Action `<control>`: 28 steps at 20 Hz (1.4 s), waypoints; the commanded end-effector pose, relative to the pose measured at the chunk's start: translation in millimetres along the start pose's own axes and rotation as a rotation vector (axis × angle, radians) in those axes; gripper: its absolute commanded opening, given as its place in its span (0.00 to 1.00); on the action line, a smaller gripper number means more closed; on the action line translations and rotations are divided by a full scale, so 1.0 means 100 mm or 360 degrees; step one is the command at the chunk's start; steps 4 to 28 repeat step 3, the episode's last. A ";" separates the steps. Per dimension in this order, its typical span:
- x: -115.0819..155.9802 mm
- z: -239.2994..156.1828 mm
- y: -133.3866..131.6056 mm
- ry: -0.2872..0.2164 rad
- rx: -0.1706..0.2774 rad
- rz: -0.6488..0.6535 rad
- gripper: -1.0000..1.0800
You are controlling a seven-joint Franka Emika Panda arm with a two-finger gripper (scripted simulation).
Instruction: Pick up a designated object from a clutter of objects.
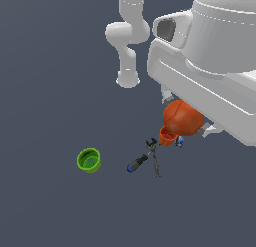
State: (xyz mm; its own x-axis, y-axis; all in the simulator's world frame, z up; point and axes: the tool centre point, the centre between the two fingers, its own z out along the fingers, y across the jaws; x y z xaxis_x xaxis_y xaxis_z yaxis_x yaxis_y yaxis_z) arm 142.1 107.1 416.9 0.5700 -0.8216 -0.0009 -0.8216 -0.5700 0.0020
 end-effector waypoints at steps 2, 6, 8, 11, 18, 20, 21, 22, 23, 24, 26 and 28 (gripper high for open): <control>-0.01 -0.04 -0.02 0.0002 0.0003 0.0001 0.00; -0.01 -0.04 -0.02 0.0002 0.0003 0.0001 0.00; -0.01 -0.04 -0.02 0.0002 0.0003 0.0001 0.00; -0.01 -0.04 -0.02 0.0002 0.0003 0.0001 0.00; -0.01 -0.04 -0.02 0.0002 0.0003 0.0001 0.00; -0.01 -0.04 -0.02 0.0002 0.0003 0.0001 0.00; -0.01 -0.04 -0.02 0.0002 0.0003 0.0001 0.00; -0.01 -0.04 -0.02 0.0002 0.0003 0.0001 0.00; -0.01 -0.04 -0.02 0.0002 0.0003 0.0001 0.00; -0.01 -0.04 -0.02 0.0002 0.0003 0.0001 0.00; -0.01 -0.04 -0.02 0.0002 0.0003 0.0001 0.00; -0.01 -0.04 -0.02 0.0002 0.0003 0.0001 0.00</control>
